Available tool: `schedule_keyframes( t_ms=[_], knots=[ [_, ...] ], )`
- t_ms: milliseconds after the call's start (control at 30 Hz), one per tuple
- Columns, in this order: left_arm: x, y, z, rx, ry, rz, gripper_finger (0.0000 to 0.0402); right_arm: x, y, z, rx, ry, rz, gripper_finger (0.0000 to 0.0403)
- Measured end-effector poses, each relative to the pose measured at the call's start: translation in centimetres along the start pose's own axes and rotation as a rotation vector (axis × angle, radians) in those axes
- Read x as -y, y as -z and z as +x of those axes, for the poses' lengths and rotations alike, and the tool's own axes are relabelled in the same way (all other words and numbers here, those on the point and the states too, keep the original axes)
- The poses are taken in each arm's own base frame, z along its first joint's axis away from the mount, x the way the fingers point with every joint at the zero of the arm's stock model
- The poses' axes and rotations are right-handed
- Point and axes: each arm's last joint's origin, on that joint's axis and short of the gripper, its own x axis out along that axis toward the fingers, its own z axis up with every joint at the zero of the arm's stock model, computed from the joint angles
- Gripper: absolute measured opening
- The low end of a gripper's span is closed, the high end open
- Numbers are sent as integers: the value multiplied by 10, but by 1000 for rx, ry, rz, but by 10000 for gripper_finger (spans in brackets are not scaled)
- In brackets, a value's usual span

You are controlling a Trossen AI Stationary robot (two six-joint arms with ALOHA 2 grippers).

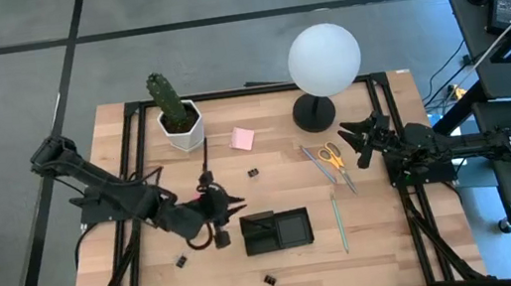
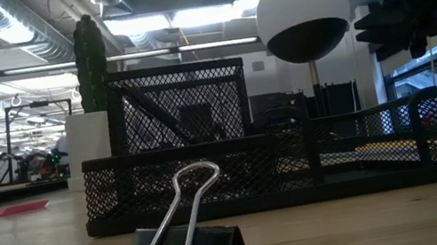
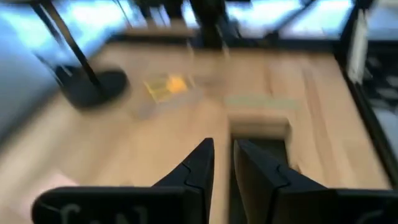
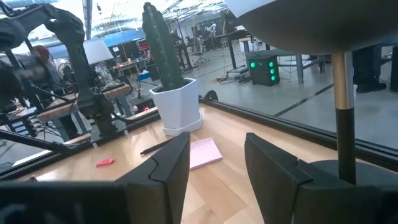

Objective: Pick and place office supplies into organizer
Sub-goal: Put the left black binder clip into the mesh desk organizer

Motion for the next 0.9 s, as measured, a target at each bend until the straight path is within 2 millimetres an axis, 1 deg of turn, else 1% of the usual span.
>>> schedule_keyframes(
  t_ms=[133, 233, 333, 467, 600, 800, 900],
  knots=[
    [-7, 17, 1, -272, 107, -187, 59, 0, 0, 0, 0, 0, 1, 154],
    [-8, 30, -2, -483, 152, -338, 64, 0, 0, 0, 0, 0, 0, 154],
    [-12, 39, -6, -637, 99, -487, 70, 0, 0, 0, 0, 0, 0, 154],
    [-20, 52, -15, -807, -71, -650, 75, 0, 0, 0, 0, 0, 0, 154],
    [-20, 62, -27, -926, -207, -726, 75, 0, 0, 0, 0, -1, 8, 154],
    [-9, 69, -38, -967, -235, -779, 75, 0, 0, 0, 0, -1, 8, 154],
    [-7, 82, -40, -1001, -284, -820, 75, 0, 0, 0, 0, -1, 8, 154]
  ],
)
